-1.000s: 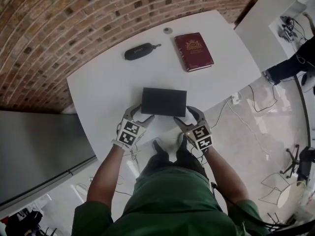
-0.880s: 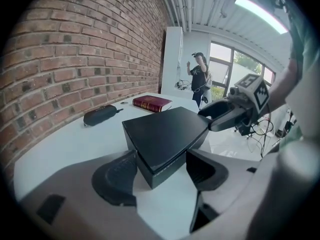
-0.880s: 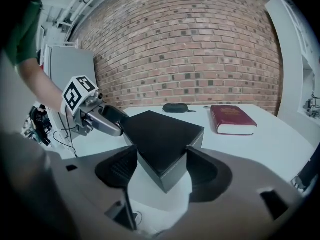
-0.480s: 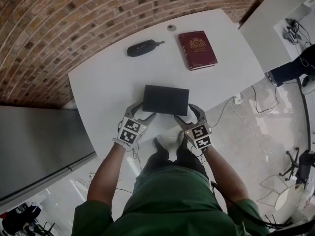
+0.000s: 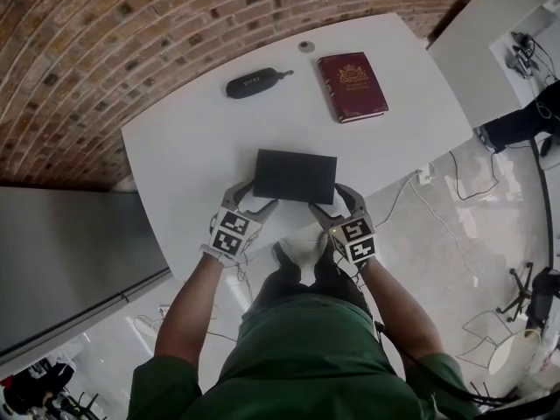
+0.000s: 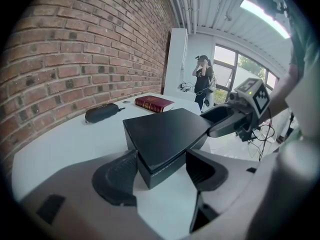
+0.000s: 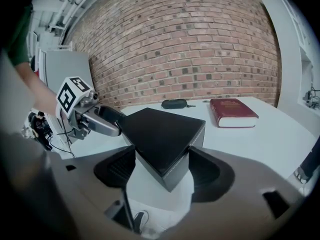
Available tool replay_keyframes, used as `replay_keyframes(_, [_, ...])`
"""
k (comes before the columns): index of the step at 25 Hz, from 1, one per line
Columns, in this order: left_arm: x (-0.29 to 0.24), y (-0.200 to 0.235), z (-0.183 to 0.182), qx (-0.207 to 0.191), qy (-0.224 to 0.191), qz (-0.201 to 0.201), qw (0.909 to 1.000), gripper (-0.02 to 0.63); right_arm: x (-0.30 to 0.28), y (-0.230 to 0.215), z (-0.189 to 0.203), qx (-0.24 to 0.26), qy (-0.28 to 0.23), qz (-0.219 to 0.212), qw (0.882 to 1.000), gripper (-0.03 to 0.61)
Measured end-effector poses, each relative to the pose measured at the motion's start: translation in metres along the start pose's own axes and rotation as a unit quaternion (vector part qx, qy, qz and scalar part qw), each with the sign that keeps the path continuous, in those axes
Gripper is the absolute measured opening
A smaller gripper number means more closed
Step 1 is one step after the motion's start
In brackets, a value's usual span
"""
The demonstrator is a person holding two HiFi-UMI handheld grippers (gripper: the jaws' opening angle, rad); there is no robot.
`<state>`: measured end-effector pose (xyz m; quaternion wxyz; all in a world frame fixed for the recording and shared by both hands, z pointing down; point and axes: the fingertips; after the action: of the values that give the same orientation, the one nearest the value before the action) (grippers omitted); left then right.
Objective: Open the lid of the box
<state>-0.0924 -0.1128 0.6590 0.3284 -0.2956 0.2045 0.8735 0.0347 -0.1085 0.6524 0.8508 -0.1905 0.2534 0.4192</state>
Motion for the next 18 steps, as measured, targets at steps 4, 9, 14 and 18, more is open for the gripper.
replay_keyframes(4, [0.000, -0.001, 0.000, 0.014, -0.005, -0.005, 0.9999, 0.296, 0.001, 0.000, 0.001, -0.019, 0.004, 0.001, 1.000, 0.324])
replay_keyframes(9, [0.000, -0.002, -0.001, 0.032, -0.010, -0.007, 0.9994, 0.293, 0.001, -0.001, 0.002, -0.048, 0.007, -0.008, 0.999, 0.316])
replay_keyframes(14, [0.002, -0.003, -0.004, 0.055, -0.018, 0.000, 0.9983, 0.291, 0.003, -0.011, -0.004, -0.149, -0.006, -0.015, 0.989, 0.273])
replay_keyframes(18, [0.004, -0.002, -0.009, 0.099, -0.038, 0.012, 0.9943, 0.295, 0.003, -0.005, -0.004, -0.107, -0.002, -0.035, 0.994, 0.309])
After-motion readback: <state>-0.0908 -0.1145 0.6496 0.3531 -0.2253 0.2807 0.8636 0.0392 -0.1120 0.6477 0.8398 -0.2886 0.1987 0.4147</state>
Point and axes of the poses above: the fingertips, and each gripper's own axes: x backward along the fingers, y to its left, z out of its underside, and after that the axes turned 4 degrees about z, right-handed
